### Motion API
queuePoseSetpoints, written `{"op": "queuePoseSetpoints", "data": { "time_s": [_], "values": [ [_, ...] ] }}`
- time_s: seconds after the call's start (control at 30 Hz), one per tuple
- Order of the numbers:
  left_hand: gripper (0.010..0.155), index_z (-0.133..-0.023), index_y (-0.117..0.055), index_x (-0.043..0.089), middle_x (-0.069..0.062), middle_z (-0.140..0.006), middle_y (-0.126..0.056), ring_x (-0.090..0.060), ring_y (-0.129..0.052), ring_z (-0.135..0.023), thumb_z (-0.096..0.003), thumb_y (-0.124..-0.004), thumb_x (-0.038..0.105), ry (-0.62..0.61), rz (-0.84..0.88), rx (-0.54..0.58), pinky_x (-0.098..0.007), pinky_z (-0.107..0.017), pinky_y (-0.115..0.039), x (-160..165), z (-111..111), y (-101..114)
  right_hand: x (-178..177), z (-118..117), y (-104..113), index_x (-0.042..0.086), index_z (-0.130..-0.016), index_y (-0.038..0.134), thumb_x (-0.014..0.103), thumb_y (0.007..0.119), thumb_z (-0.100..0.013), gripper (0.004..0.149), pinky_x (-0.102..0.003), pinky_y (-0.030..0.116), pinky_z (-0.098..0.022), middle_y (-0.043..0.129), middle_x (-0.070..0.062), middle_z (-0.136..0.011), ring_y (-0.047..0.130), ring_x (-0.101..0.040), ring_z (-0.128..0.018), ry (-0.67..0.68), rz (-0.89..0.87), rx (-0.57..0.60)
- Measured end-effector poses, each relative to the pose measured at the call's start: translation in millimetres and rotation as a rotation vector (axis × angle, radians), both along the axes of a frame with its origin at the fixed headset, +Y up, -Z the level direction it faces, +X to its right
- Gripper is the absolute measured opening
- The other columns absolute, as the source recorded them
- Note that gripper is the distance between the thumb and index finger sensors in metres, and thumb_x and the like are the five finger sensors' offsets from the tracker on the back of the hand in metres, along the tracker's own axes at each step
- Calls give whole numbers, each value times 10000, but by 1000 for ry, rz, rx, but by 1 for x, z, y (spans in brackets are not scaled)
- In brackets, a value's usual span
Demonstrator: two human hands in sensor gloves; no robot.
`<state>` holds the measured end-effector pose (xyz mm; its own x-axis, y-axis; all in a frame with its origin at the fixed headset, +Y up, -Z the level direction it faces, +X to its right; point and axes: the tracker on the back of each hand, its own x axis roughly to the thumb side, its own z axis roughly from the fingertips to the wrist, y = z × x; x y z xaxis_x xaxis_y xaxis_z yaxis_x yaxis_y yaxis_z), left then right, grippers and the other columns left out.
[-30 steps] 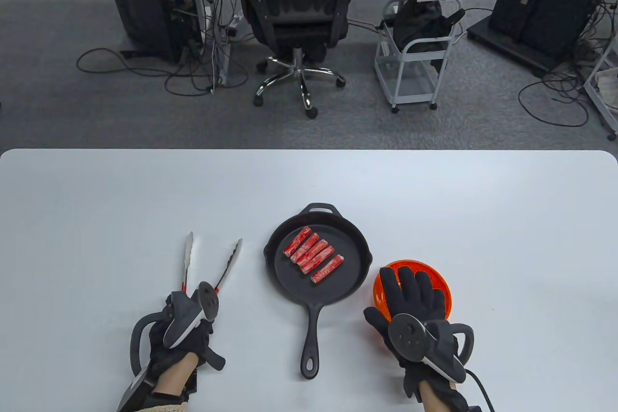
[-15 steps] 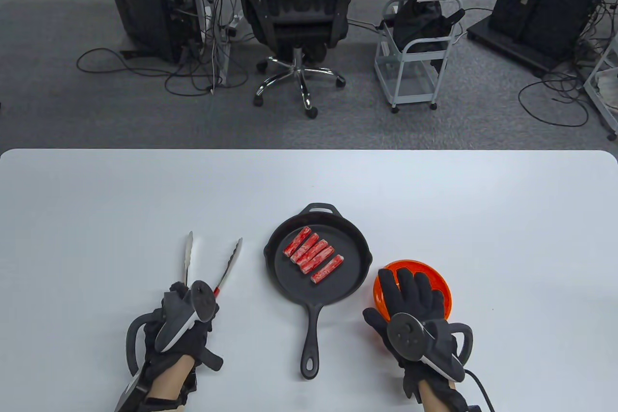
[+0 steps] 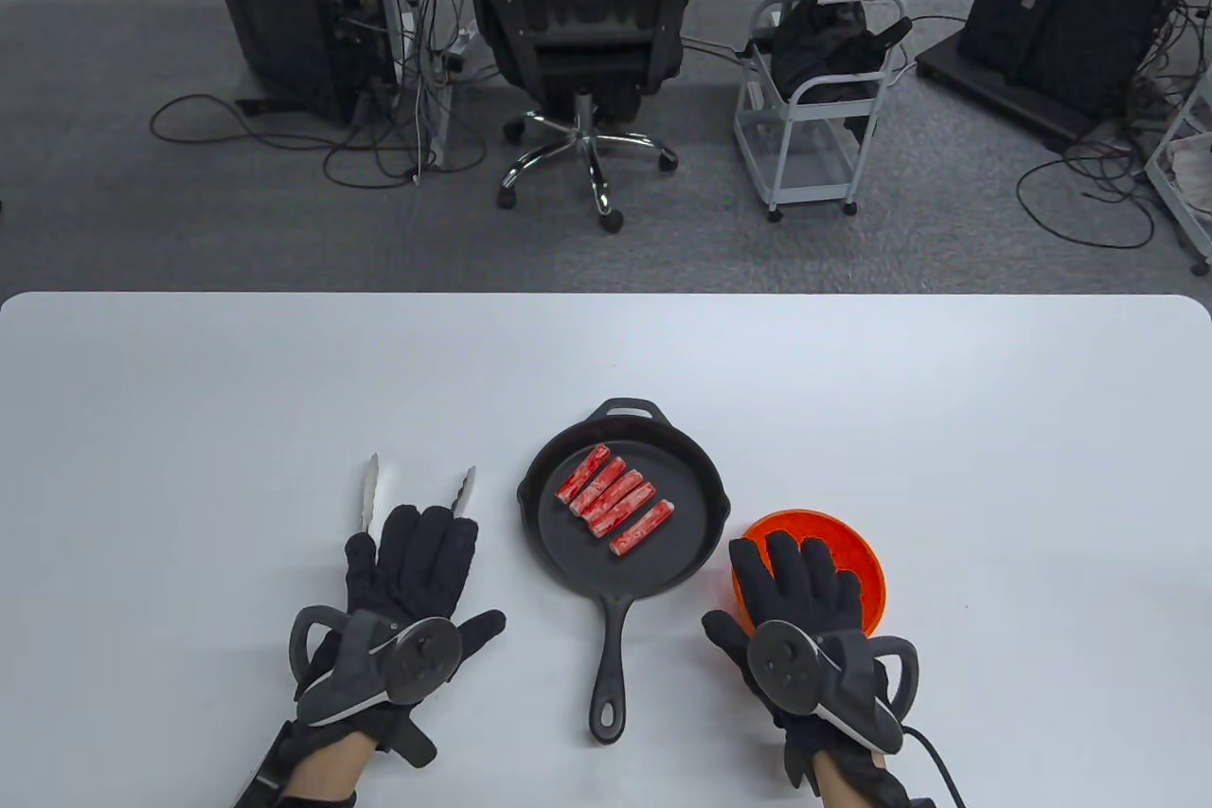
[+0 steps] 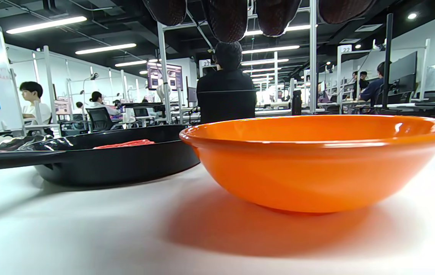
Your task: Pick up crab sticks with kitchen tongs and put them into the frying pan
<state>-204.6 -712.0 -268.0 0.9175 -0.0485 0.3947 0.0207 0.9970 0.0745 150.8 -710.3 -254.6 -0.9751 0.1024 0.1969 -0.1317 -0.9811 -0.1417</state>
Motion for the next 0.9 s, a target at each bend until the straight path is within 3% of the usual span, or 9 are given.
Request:
{"op": "queuePoseSetpoints", "data": {
  "time_s": [0.9],
  "values": [
    [947, -1248, -218, 134, -250, -1278, -239, -585, -304, -1147, -582, -560, 714, -10, -1, 7, -793, -691, -316, 4, 1, -2, -2, 0, -1, 239, -1198, 355, 673, 445, -519, 811, -753, 443, -696, 421, -219, -1223, 389, -564, -1066, 24, 14, -32]
  ]
}}
